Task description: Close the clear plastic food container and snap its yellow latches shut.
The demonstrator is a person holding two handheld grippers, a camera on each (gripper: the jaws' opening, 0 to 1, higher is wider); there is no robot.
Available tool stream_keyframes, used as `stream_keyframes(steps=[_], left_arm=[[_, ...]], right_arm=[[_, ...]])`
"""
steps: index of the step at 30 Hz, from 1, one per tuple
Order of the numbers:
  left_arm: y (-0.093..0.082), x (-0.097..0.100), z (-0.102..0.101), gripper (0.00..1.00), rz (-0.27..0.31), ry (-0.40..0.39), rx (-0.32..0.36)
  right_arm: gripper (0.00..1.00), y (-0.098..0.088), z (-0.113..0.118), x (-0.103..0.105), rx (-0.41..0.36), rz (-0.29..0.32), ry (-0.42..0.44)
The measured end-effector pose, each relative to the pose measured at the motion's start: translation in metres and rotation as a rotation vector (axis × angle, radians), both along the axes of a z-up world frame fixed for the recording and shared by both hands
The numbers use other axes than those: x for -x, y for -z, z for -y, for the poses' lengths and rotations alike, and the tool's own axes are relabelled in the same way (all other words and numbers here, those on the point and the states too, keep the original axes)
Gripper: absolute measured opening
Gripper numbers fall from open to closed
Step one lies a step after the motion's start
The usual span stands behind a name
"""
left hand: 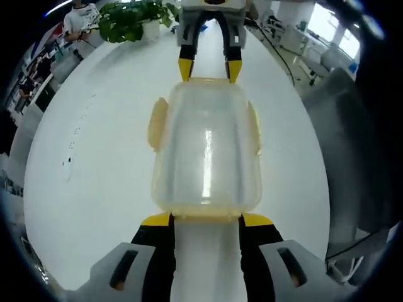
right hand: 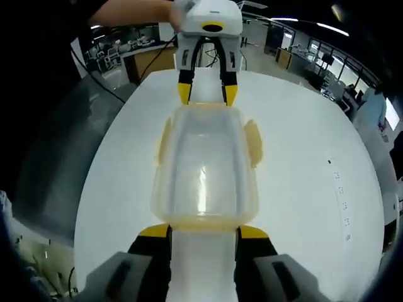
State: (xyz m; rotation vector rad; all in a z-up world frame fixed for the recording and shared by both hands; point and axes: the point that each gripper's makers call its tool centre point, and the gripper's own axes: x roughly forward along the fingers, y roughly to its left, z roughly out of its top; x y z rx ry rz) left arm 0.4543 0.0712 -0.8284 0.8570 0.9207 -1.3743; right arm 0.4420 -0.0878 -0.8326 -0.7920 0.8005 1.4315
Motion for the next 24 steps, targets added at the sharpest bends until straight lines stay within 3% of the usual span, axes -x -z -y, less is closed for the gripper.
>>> stream_keyframes(steps=[5,9,13,15,24], left_arm=[[0.0,0.001,-0.001,0.37,0.007,-0.009,0.014],[0.001,0.001,-0.003,0.4,0.006,-0.015,0.03],[0.004,-0.001,-0.004,0.52,0.006,-0.041,0.052],[0.005,0.001,-0.005,0.52,-0.01,-0.055,0.067],[0.011,0.011,-0.021,0.55,-0.03,-0.101,0.079]], right_arm=[[0.37,-0.001,-0.002,0.0,0.012,0.056,-0.016],[0.38,0.0,-0.001,-0.001,-0.003,0.06,-0.024],[0.43,-0.001,-0.002,0.0,-0.017,0.039,-0.019],[0.46,0.0,-0.002,0.0,-0.028,0.012,-0.006],[0.51,-0.011,0.002,-0.001,-0.025,0.009,-0.007]])
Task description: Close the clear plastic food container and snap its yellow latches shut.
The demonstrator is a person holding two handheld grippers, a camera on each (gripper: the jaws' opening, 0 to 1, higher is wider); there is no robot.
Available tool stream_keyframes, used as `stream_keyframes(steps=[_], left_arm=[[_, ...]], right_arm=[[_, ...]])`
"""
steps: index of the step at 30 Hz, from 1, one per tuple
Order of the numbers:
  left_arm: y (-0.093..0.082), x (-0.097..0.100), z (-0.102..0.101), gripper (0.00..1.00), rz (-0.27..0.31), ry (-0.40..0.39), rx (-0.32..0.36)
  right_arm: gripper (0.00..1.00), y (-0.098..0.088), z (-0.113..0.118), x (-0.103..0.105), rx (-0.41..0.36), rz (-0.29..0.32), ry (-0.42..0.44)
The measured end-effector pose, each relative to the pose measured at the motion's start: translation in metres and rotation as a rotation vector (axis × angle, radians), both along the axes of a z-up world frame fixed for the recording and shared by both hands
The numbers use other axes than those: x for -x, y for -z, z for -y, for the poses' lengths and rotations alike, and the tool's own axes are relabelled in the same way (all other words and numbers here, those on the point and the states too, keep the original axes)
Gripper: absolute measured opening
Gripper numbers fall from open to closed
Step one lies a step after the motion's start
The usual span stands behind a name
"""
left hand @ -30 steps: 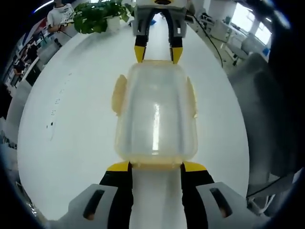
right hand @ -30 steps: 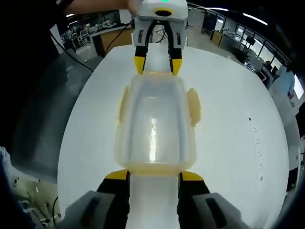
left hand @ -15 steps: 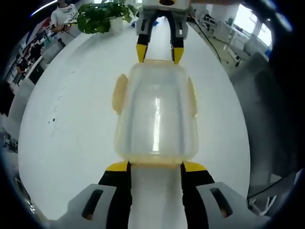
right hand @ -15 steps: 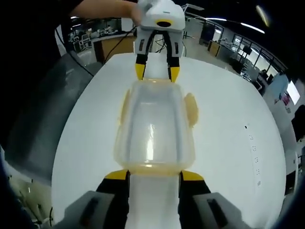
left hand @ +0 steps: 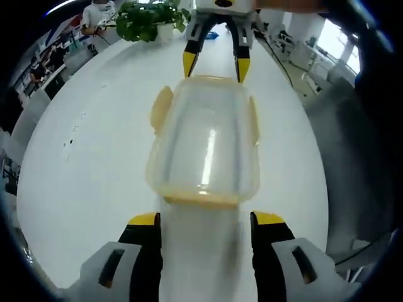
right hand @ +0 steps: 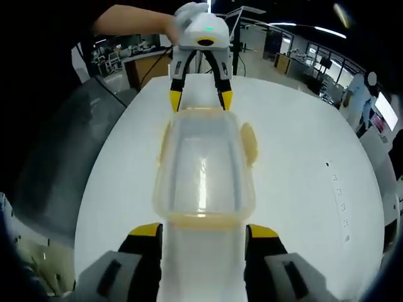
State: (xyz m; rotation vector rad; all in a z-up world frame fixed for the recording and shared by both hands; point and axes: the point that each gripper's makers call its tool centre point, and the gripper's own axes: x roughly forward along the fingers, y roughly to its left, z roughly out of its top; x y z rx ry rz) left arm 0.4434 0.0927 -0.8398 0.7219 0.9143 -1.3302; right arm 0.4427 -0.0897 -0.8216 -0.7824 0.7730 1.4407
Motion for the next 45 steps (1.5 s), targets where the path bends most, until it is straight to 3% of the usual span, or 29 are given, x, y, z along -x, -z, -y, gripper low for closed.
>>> stream_keyframes(steps=[6,11,14,20,35,45], left_arm=[[-0.01,0.005,-0.014,0.55,0.013,-0.003,0.008],[-0.028,-0.012,-0.014,0.52,0.041,-0.08,0.088],[-0.037,-0.018,-0.011,0.51,0.06,-0.088,0.117],[-0.053,-0.018,0.01,0.5,0.058,-0.084,0.201],[-0.057,-0.018,0.056,0.47,0.054,-0.033,0.237],[-0.059,-0.02,0.081,0.45,0.065,-0.031,0.279]], right_arm=[[0.5,-0.015,-0.004,0.003,-0.03,-0.006,0.016],[0.4,-0.024,-0.011,-0.001,-0.063,-0.004,0.048],[0.39,-0.028,-0.014,-0.005,-0.079,0.002,0.07],[0.34,-0.038,-0.026,-0.008,-0.123,-0.007,0.088],[0.31,-0.039,-0.068,-0.005,-0.153,0.002,0.045],[0.29,-0.039,-0.082,-0.009,-0.159,0.02,0.048]])
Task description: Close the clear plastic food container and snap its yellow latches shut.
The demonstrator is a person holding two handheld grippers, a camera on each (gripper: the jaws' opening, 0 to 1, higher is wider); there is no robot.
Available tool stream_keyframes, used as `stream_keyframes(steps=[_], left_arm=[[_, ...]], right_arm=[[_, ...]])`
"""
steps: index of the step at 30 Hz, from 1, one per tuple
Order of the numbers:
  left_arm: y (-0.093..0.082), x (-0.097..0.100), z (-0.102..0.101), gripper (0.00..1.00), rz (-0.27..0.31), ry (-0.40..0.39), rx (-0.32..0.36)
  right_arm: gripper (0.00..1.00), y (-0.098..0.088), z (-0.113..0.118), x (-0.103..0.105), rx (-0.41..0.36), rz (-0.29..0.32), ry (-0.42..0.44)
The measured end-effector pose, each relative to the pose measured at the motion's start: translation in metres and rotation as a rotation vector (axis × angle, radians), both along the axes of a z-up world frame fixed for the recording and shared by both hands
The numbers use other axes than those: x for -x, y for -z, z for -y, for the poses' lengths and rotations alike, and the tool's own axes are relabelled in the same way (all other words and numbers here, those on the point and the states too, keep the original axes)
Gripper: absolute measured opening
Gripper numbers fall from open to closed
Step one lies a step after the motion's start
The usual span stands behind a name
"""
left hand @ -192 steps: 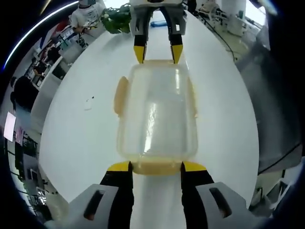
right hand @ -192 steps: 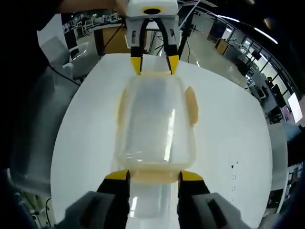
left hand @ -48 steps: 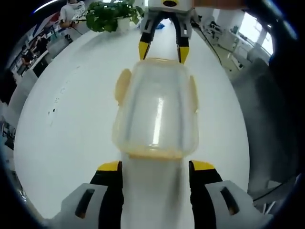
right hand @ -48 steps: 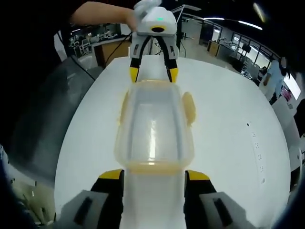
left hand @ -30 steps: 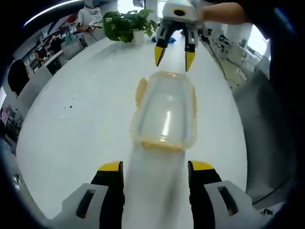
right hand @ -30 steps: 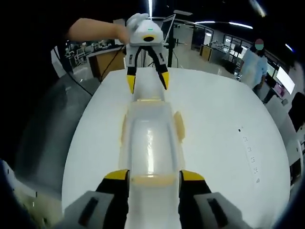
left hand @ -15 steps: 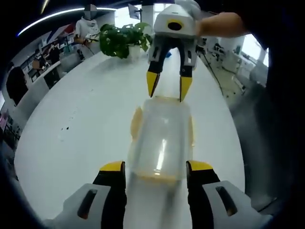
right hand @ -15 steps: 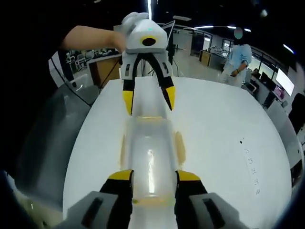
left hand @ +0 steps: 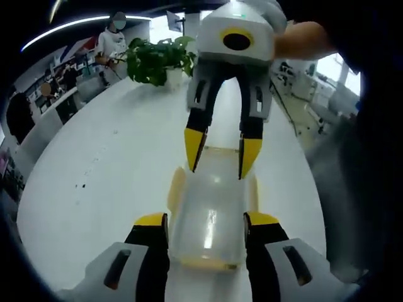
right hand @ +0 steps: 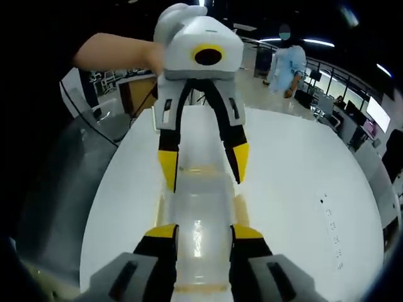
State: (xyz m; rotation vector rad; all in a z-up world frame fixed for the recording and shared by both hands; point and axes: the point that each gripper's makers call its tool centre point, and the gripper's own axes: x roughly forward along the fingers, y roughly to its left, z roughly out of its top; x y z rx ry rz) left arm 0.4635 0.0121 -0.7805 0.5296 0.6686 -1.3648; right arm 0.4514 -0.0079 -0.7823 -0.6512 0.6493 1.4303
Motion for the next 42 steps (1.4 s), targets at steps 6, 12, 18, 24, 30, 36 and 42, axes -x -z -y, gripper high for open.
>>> stream_keyframes(steps=[6,12,18,24,30,36,42], left_arm=[[0.005,0.006,0.012,0.45,-0.006,0.022,0.002],[0.005,0.008,0.014,0.44,-0.011,0.033,0.009],[0.013,0.01,0.022,0.42,-0.011,0.052,0.005],[0.017,0.021,0.032,0.45,-0.011,0.076,0.006],[0.019,0.032,0.029,0.46,0.009,0.078,-0.006],[0.022,0.039,0.029,0.47,0.064,0.083,-0.032],[0.019,0.043,0.031,0.48,0.124,0.079,-0.042]], right_arm=[[0.29,0.0,-0.005,-0.001,0.001,0.001,-0.002],[0.29,0.0,-0.004,-0.003,0.012,0.0,-0.01],[0.31,0.006,-0.008,-0.005,0.015,-0.014,-0.017],[0.37,0.013,-0.014,-0.011,0.025,-0.023,-0.034],[0.43,0.017,-0.015,-0.011,0.049,-0.031,-0.071],[0.44,0.021,-0.012,-0.014,0.069,-0.042,-0.086],[0.48,0.024,-0.013,-0.014,0.096,-0.065,-0.1]])
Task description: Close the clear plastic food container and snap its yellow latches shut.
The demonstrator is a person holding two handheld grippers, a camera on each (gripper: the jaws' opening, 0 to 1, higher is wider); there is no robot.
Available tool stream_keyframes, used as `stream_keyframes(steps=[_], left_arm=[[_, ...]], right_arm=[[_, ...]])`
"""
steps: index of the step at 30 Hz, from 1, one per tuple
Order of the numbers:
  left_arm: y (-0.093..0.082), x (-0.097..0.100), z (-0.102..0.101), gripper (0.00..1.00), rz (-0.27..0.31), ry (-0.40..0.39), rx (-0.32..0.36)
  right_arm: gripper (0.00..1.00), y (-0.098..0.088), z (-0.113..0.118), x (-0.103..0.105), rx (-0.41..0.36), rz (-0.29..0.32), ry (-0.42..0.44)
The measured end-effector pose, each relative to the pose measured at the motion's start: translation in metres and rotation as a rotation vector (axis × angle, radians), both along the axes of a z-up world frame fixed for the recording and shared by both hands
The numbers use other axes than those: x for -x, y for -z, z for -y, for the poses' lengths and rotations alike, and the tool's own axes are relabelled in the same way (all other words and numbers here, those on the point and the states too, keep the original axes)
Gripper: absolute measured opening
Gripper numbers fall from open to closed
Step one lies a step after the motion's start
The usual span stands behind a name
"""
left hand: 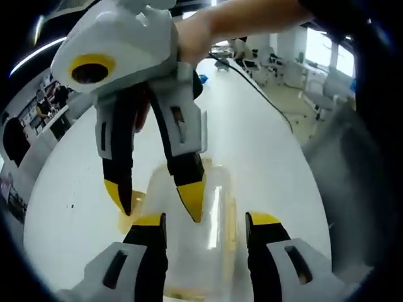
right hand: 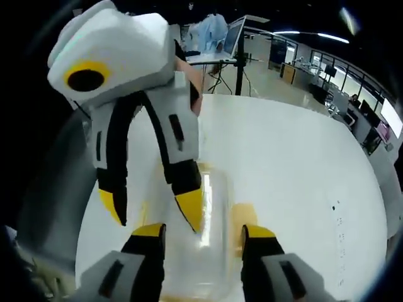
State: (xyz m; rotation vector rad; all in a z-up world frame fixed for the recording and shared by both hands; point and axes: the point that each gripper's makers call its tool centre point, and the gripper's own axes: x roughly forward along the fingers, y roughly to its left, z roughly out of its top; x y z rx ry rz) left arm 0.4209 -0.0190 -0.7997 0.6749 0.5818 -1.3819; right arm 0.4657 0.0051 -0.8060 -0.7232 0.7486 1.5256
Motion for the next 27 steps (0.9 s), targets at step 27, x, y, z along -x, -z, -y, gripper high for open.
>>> stream_keyframes(steps=[27], left_arm=[[0.02,0.002,-0.005,0.36,0.292,-0.009,-0.114]], right_arm=[[0.45,0.015,0.0,-0.001,0.148,-0.157,-0.062]])
